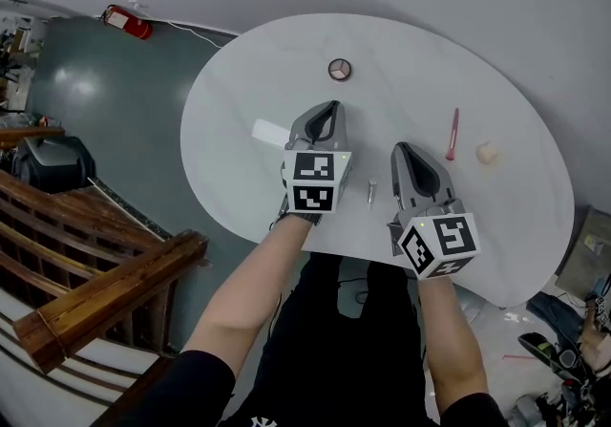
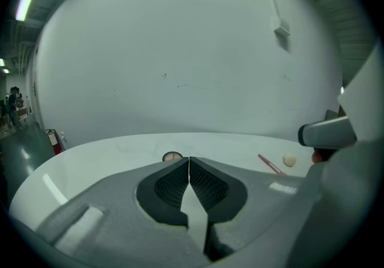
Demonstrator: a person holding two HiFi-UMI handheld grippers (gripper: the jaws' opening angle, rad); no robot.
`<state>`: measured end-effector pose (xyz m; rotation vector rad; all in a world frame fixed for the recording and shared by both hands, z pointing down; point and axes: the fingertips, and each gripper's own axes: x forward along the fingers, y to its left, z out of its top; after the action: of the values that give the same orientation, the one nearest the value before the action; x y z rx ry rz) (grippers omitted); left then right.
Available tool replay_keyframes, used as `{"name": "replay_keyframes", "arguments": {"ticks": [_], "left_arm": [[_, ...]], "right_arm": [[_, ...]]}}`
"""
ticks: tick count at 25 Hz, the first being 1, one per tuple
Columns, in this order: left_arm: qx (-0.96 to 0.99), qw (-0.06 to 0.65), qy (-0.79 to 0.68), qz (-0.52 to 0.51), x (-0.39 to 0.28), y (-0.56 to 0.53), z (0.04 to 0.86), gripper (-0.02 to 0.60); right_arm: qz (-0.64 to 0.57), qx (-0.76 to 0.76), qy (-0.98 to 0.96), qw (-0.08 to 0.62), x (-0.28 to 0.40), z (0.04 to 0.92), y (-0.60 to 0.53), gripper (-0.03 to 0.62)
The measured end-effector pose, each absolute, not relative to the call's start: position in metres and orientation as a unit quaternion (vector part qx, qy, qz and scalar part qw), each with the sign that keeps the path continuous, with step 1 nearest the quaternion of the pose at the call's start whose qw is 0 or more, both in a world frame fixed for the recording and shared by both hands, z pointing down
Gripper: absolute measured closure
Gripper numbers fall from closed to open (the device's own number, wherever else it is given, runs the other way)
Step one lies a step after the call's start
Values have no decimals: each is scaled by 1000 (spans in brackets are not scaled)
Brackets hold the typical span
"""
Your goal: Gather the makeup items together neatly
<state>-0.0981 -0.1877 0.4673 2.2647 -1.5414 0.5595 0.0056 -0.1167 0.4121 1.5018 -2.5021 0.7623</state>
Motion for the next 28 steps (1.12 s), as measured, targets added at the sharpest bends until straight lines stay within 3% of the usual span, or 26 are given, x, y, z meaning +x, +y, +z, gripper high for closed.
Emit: {"name": "replay_keyframes", "arguments": {"ticks": [10, 14, 28], "left_arm": [[809, 168, -525, 205, -101, -220, 495, 559], [808, 165, -525, 210, -104, -231, 505, 489], [819, 144, -501, 241, -103, -261, 532, 368]], "right_arm": [[260, 499, -824, 58, 2, 426, -129, 577], [264, 500, -823, 58, 4, 430, -130, 577], [276, 505, -816, 57, 10, 445, -124, 576]]}}
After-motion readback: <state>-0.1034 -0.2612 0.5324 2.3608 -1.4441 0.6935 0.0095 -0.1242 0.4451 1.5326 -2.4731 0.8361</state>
